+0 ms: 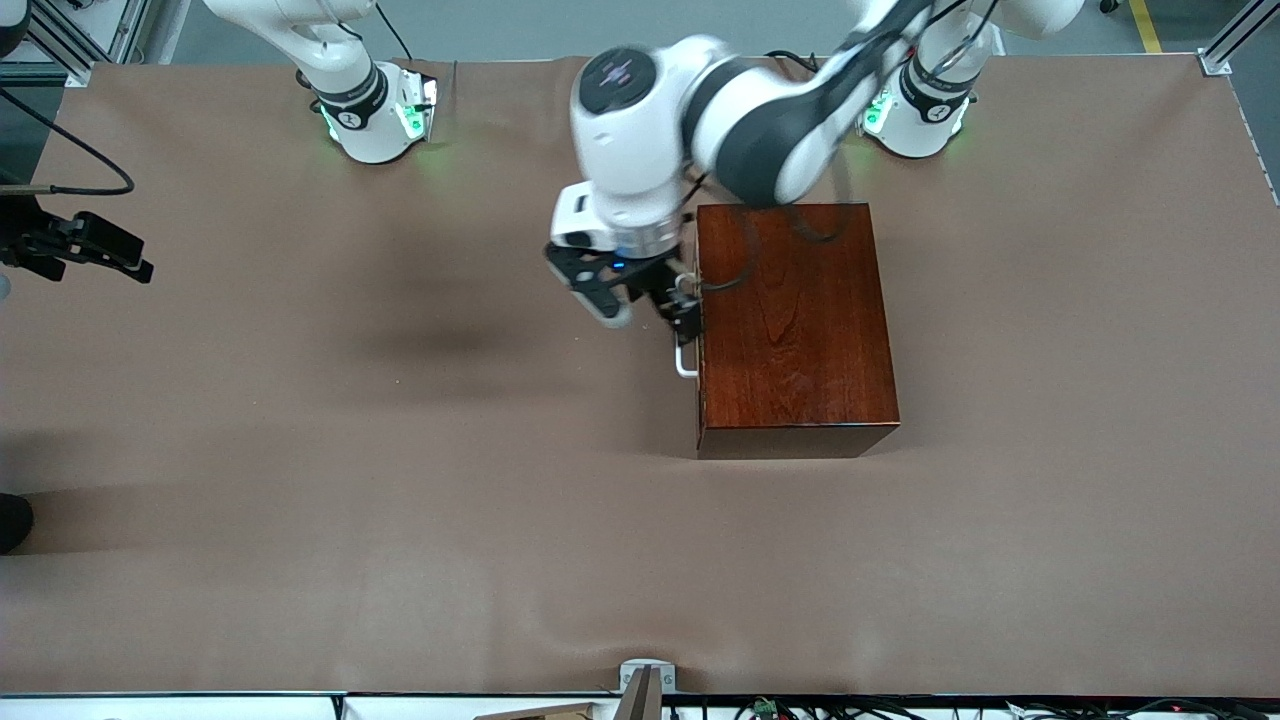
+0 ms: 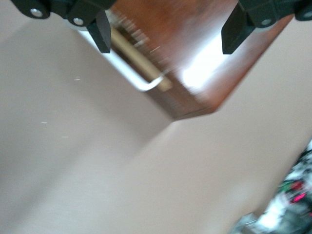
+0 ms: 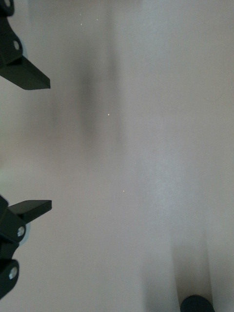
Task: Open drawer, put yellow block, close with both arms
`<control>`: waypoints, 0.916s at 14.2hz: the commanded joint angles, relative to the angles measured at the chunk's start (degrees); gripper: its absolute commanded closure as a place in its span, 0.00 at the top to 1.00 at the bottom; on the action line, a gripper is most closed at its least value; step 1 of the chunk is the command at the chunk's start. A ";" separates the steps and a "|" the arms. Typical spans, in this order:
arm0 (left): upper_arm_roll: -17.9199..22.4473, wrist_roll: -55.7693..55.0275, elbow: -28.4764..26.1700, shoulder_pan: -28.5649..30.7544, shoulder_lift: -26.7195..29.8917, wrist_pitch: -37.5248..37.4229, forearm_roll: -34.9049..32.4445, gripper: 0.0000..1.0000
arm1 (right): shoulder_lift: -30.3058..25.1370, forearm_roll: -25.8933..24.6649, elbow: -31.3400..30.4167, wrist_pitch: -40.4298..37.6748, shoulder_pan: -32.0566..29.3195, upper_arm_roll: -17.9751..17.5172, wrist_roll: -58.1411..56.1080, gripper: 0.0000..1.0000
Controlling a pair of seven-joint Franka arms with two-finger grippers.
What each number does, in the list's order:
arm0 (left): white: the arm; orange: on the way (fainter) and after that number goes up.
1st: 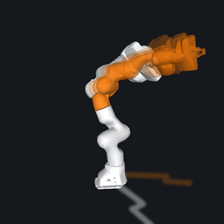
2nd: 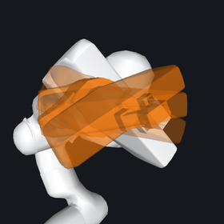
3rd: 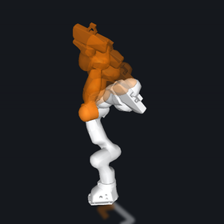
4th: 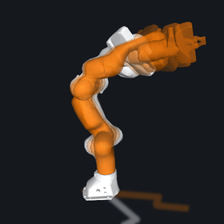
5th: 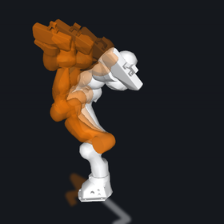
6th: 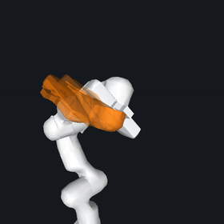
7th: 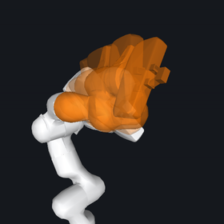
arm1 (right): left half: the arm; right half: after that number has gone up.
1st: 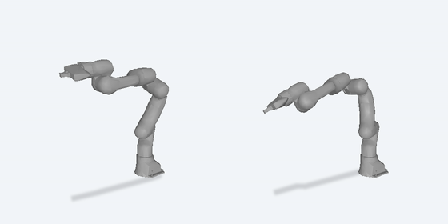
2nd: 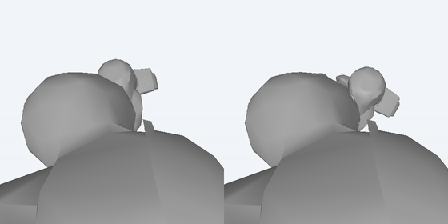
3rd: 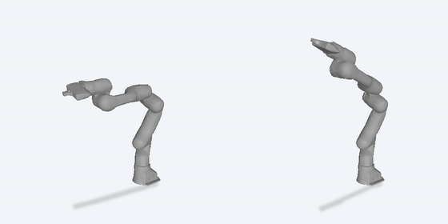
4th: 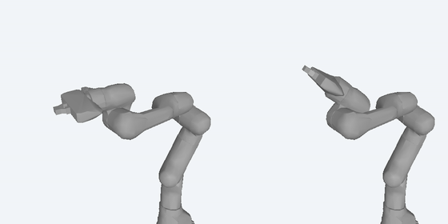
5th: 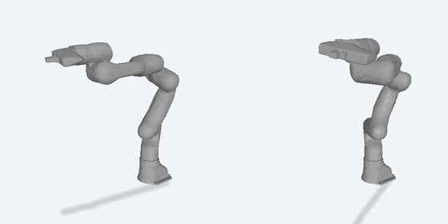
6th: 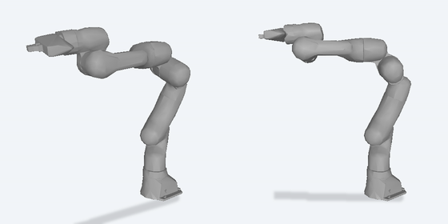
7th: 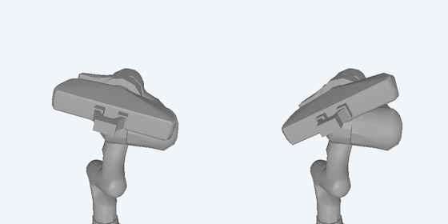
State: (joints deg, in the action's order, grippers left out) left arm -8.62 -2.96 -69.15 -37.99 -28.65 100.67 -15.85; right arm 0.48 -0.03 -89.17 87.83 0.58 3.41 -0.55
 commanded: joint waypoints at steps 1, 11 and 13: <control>-0.26 -1.00 -1.78 7.02 6.05 -3.71 1.35 1.00 | 0.14 -0.58 0.31 0.15 -0.14 -0.16 0.46 1.00; -0.70 -0.12 -2.48 34.00 14.94 -13.74 8.72 1.00 | 0.05 -0.49 0.40 -0.11 0.03 0.02 0.55 1.00; -0.70 0.23 -2.92 38.76 15.03 -13.83 12.41 1.00 | 0.05 -0.49 0.49 -0.11 0.12 0.02 0.63 1.00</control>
State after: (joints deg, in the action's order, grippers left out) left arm -8.56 -2.56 -70.06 -2.70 -15.13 87.30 -6.37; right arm 0.50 -0.03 -89.18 87.84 0.58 3.50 -0.54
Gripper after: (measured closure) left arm 0.000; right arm 0.000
